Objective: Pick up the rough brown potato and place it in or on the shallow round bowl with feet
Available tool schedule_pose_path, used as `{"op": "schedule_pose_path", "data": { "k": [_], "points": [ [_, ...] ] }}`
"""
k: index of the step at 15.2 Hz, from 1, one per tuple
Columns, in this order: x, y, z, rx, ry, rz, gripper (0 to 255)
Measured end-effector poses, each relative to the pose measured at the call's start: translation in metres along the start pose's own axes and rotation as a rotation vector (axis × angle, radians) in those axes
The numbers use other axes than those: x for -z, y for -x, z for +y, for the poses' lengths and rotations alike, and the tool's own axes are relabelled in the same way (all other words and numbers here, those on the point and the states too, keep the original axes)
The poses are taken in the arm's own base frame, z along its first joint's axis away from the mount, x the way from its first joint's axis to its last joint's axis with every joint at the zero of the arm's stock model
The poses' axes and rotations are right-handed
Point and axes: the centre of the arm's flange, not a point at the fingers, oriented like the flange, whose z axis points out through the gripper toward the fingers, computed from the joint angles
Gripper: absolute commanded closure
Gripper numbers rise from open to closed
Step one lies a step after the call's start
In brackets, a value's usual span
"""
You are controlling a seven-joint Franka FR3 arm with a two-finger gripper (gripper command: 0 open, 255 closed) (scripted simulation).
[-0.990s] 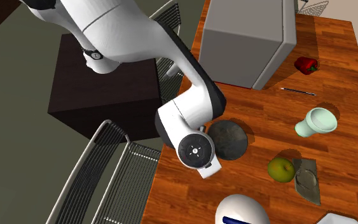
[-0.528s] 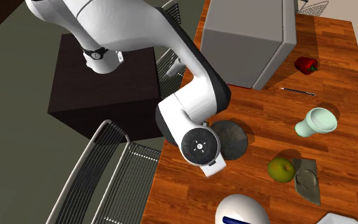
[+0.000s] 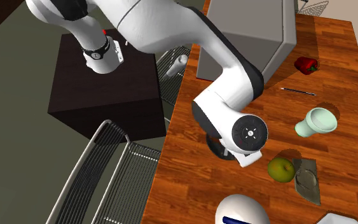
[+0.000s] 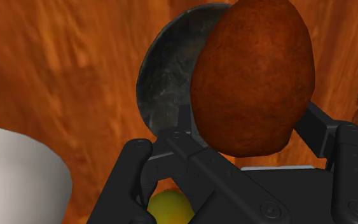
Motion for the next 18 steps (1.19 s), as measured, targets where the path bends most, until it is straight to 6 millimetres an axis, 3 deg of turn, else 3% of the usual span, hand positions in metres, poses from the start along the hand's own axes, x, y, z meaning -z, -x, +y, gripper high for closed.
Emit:
{"op": "schedule_pose_path", "data": {
  "k": [3, 5, 18],
  "points": [
    [-0.008, -0.033, -0.021, 0.001, 0.000, 0.000, 255],
    [-0.015, -0.041, -0.025, 0.000, -0.001, 0.000, 255],
    [-0.078, -0.041, -0.007, -0.001, 0.000, -0.001, 255]
  ]
}}
